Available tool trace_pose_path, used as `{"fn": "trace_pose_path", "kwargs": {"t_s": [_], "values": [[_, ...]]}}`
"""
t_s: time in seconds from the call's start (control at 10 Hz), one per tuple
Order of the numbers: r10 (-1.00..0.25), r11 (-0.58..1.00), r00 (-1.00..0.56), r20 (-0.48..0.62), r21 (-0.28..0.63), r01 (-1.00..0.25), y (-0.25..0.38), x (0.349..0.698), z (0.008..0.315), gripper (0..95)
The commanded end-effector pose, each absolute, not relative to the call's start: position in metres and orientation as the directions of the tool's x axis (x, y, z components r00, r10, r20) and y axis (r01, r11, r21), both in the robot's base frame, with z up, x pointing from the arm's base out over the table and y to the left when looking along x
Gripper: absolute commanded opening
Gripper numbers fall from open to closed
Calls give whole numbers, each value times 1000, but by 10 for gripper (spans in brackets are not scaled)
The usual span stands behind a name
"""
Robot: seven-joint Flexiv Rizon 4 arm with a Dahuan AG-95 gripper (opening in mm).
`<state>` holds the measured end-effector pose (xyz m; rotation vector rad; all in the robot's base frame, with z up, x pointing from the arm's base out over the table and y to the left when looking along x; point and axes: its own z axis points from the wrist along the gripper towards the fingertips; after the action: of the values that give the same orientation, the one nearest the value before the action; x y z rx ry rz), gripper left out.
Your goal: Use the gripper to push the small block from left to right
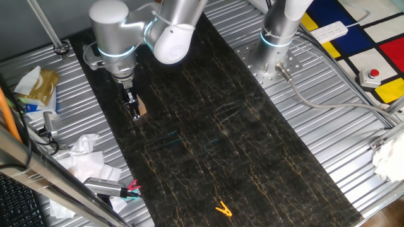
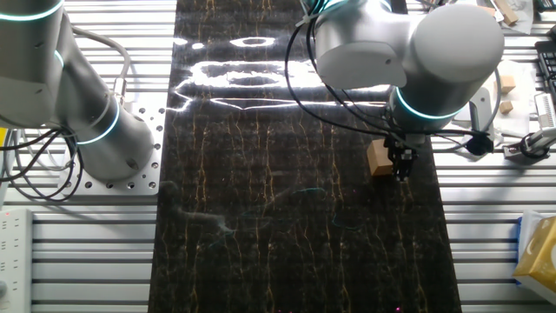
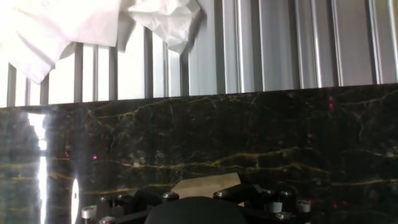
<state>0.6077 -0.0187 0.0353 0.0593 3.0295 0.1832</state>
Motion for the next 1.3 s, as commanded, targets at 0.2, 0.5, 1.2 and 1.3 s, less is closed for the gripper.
{"fn": "trace_pose_path", "kwargs": {"t_s": [0.2,0.5,1.2,1.3], "values": [[61,990,-993,-100,135,47,-15,608,35,950],[78,988,-992,-97,141,64,-12,609,33,950],[102,985,-991,-92,149,87,-7,609,33,950],[106,985,-990,-92,149,91,-4,609,32,950]]}}
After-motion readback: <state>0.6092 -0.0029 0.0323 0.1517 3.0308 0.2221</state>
